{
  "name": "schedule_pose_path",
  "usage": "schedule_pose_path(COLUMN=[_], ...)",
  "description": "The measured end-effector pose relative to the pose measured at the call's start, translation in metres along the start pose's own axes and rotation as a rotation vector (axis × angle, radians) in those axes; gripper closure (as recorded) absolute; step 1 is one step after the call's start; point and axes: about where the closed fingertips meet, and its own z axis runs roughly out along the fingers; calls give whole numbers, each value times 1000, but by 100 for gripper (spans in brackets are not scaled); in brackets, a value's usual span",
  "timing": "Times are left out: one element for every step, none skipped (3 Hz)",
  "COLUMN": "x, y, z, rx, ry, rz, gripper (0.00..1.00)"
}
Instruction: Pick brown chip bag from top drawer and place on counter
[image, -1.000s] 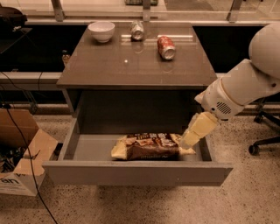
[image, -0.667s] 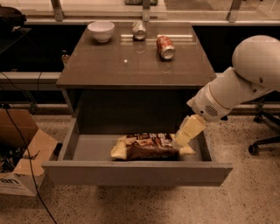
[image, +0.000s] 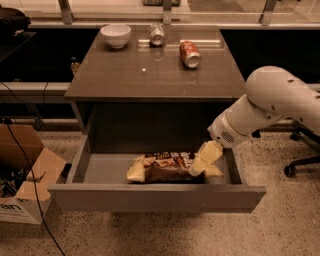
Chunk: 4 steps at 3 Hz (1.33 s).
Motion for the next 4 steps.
schedule_pose_path(x=[6, 16, 24, 31], y=[-8, -12, -10, -8], z=[28, 55, 66, 67], rx=[-22, -69, -103, -120], ry=[25, 58, 79, 88], rz=[34, 87, 112, 119], gripper=[0, 27, 50, 73])
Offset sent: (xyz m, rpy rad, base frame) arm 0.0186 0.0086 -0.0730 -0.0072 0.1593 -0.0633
